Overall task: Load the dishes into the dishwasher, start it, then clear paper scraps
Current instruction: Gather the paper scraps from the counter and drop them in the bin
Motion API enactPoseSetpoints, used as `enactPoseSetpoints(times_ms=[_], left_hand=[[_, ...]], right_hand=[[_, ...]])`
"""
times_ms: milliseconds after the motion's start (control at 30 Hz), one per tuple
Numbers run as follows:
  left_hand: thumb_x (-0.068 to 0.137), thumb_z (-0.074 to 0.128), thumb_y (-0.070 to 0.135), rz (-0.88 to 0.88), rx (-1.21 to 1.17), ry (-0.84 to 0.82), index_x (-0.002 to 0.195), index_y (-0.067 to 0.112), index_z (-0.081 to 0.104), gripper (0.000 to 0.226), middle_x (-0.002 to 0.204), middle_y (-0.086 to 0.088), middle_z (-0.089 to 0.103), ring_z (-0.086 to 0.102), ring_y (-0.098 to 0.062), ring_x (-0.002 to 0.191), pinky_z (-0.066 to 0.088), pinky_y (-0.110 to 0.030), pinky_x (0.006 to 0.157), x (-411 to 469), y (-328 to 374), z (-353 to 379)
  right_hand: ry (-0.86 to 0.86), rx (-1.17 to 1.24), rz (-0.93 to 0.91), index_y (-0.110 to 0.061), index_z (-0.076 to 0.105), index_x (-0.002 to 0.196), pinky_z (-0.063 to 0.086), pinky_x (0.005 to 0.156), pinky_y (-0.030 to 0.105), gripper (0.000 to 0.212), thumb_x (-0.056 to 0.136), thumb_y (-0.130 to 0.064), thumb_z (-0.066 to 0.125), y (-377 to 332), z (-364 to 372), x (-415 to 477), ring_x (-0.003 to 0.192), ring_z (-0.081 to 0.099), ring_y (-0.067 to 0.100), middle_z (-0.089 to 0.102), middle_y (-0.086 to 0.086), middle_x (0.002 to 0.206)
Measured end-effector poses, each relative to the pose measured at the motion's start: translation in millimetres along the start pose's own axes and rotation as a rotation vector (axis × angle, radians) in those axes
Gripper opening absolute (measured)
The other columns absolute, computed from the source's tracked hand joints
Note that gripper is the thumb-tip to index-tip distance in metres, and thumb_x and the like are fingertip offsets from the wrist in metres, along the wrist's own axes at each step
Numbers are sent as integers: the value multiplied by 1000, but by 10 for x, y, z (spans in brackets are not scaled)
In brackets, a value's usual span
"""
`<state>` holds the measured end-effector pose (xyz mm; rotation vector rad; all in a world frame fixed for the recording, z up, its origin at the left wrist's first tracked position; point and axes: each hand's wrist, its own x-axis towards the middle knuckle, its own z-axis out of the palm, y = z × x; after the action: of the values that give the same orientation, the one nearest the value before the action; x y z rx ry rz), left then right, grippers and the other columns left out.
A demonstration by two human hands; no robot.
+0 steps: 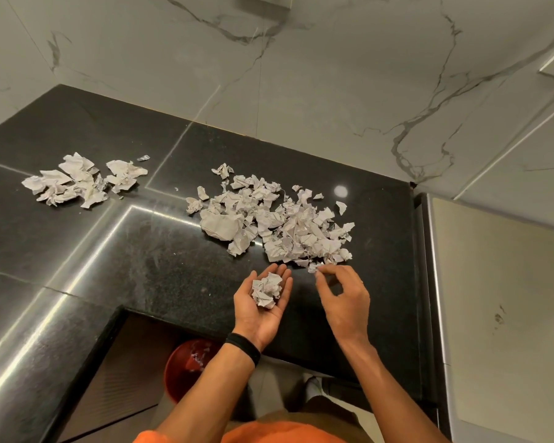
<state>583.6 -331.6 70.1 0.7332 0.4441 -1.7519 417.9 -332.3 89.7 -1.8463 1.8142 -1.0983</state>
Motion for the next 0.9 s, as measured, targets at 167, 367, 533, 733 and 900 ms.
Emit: enactPoseSetpoints(times_ms=[167, 367, 533, 733, 900], left_hand=[[104, 46, 35, -32, 49, -13, 124, -2, 64, 46, 139, -24, 60, 61, -35, 126, 44, -44, 112, 59, -89, 47], [104, 45, 31, -22, 23, -51, 120, -3, 66, 43, 134, -24, 64, 64, -35, 123, 52, -44, 104, 24, -67, 82], [104, 47, 30, -14, -22, -60, 127, -4, 62, 43, 131, -25, 65, 64, -37, 121, 54, -49, 98, -50, -30, 84], [103, 47, 29, -24, -35, -36, 125, -5, 63, 44, 129, -26, 66, 61, -38, 124, 45, -48, 110, -69, -23, 45], [103, 47, 31, -12, -33, -29, 126, -4, 63, 44, 128, -25, 67, 62, -37, 123, 46, -47, 109, -59, 6, 41]], right_hand=[[-132, 46, -242, -18, 74, 107, 48, 89, 18, 16, 92, -22, 75, -265, 68, -197, 101, 60, 6, 67, -7, 106], [-134, 108, -101, -22, 73, 111, 52, 86, 19, 20, 92, -15, 73, -199, 73, -152, 101, 62, 5, 66, -13, 108], [-106, -63, 212, -23, 71, 112, 58, 84, 33, 20, 92, -20, 72, 211, 70, 178, 88, 64, 0, 67, -13, 102], [-184, -278, 155, -23, 71, 106, 56, 84, 36, 12, 94, -24, 70, 328, 198, 267, 93, 62, 10, 68, -11, 98], [-85, -79, 278, -34, 69, 97, 58, 79, 35, 11, 92, -25, 71, 150, 115, 169, 85, 64, 2, 67, -18, 89]])
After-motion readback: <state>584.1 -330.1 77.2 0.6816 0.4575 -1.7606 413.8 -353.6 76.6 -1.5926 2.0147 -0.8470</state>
